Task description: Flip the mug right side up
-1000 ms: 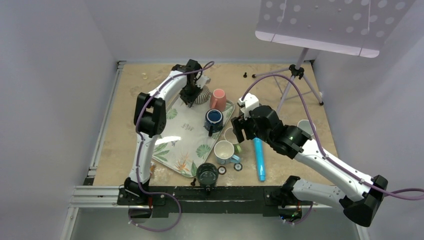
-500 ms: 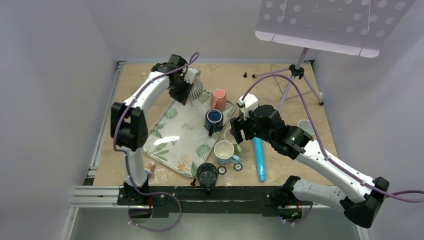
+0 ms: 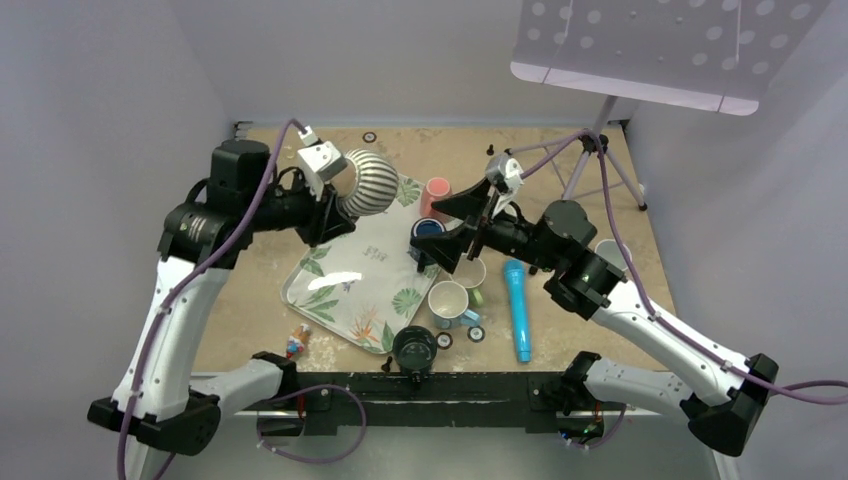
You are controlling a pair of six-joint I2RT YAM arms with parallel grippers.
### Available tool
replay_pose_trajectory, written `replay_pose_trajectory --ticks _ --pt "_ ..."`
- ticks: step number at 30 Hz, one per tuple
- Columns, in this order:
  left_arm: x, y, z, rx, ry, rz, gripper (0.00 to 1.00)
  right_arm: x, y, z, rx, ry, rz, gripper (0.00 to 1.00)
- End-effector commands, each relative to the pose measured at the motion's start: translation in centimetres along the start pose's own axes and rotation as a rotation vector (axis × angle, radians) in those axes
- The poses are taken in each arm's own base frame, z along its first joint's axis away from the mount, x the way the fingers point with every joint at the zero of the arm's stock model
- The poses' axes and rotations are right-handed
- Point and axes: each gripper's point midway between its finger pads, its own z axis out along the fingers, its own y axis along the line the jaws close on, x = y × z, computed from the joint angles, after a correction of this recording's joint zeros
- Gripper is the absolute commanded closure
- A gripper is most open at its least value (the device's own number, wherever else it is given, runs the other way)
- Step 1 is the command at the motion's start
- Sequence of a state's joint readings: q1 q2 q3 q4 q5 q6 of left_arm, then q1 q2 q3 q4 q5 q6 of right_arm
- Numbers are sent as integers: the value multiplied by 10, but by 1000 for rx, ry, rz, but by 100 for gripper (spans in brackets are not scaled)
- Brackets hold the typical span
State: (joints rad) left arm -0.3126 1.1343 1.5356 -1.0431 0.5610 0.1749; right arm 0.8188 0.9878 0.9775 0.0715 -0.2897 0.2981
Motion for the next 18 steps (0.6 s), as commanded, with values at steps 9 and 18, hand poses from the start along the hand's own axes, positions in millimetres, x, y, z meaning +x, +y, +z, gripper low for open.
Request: replay_pose_trajectory --ticks 9,18 --pt "-32 -89 -45 332 -215 18 100 -88 113 20 -489 -307 137 6" --pt "-5 -99 -24 442 -150 42 100 -129 130 -1 -558 -472 96 46"
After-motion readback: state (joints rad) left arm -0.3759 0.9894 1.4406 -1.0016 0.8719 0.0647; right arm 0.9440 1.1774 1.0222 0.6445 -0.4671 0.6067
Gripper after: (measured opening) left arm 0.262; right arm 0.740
